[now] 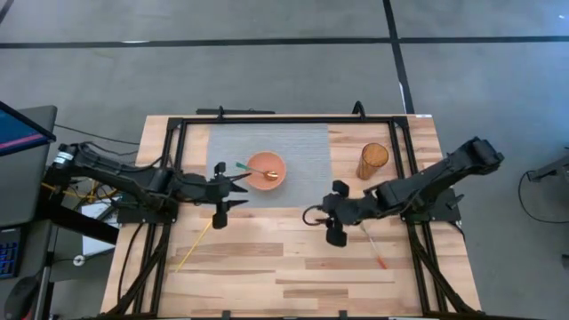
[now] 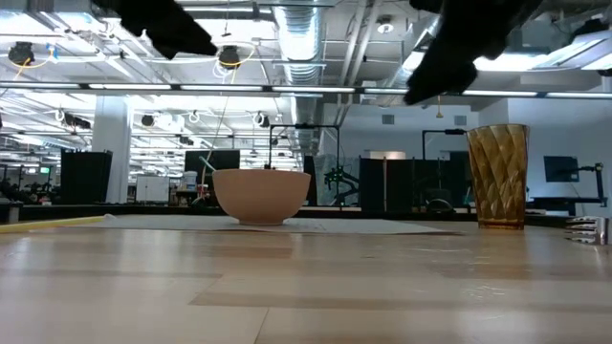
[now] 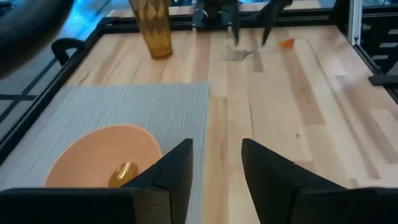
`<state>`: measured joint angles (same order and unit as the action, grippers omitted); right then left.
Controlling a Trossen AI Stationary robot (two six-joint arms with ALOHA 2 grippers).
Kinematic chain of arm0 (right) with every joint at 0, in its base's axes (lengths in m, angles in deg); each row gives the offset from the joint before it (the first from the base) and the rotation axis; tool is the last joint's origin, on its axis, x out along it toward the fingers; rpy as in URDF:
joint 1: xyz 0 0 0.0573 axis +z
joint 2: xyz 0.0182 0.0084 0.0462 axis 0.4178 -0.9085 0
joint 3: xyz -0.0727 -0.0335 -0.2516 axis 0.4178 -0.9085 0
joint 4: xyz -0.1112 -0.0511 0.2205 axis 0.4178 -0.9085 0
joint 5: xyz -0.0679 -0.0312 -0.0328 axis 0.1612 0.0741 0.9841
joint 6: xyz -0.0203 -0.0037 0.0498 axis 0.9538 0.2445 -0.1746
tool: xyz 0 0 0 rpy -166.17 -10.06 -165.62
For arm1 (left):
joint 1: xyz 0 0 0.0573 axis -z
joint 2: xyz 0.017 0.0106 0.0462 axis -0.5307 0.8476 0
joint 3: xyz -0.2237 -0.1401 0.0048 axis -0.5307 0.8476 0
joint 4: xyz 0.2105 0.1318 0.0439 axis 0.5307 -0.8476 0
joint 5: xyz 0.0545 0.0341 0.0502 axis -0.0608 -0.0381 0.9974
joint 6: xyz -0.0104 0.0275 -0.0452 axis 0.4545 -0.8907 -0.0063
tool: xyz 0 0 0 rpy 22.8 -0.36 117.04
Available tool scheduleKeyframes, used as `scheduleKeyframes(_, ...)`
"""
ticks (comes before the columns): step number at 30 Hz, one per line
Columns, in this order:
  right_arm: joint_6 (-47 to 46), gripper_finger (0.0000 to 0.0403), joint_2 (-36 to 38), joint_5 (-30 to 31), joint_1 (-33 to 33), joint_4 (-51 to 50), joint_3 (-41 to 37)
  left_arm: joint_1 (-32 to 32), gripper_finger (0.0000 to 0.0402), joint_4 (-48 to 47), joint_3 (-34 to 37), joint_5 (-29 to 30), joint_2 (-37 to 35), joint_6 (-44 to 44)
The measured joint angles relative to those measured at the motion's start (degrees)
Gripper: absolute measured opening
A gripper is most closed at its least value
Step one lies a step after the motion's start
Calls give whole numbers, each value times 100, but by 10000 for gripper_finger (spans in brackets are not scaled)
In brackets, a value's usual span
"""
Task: Pick & Place Utensil
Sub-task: Put the orange fork into the orange bowl
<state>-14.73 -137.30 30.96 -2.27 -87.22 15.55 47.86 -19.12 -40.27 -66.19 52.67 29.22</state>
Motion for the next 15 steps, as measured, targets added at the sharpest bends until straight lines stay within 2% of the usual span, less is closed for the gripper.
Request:
scheduleKeyframes(4, -1447, 165, -65, 16, 456, -1560, 552, -16, 138, 119, 356, 191, -310, -36)
scheduleKeyframes(8, -3458, 160, -63, -39, 946, -2647, 683, -22, 139, 153, 478, 308, -446, -35)
scheduleKeyframes(15, -7008, 159, -307, -1223, 1817, -3918, 216, -22, 139, 208, 610, 306, -452, -51)
